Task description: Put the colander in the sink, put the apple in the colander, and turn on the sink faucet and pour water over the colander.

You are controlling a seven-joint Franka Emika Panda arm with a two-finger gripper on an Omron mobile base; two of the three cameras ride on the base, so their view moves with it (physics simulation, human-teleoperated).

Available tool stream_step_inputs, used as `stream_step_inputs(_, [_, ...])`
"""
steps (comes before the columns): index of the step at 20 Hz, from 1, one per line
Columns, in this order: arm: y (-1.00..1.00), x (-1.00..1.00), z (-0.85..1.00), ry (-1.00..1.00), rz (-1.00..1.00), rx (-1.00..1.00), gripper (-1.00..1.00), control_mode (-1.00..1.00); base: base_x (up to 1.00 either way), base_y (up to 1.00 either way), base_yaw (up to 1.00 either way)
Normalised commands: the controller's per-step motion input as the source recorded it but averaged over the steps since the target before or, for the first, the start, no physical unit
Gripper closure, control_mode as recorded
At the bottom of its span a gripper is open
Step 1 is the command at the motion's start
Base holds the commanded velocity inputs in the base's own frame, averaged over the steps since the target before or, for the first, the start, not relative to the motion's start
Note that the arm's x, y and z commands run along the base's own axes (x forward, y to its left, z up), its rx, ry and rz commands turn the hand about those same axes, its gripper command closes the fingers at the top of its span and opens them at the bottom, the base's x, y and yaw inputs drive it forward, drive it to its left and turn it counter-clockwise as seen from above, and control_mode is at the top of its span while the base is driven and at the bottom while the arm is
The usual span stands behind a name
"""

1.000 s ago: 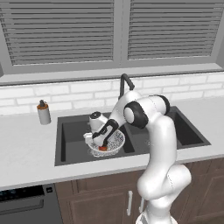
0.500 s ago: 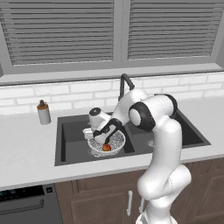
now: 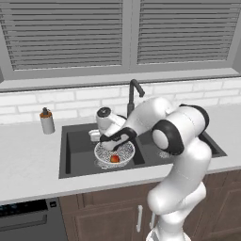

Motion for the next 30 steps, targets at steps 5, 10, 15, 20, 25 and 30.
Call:
stream_step_inputs(5, [0.0,-0.26,0.93,0.0,0.0,0.0,-1.0,-1.0,0.0,0.0,0.0])
stream_step_inputs(10, [-0.02,-0.42,0.9,0.0,0.0,0.0,-1.0,-1.0,0.0,0.0,0.0])
stream_step_inputs(15, [-0.11,-0.67,0.85,0.0,0.0,0.0,-1.0,-1.0,0.0,0.0,0.0])
stream_step_inputs(20, [-0.15,-0.55,0.92,0.0,0.0,0.0,-1.0,-1.0,0.0,0.0,0.0])
stream_step_inputs(25, [-0.23,-0.31,0.86,0.0,0.0,0.0,-1.0,-1.0,0.0,0.0,0.0])
stream_step_inputs(30, [-0.2,-0.22,0.73,0.0,0.01,0.0,-1.0,-1.0,0.0,0.0,0.0])
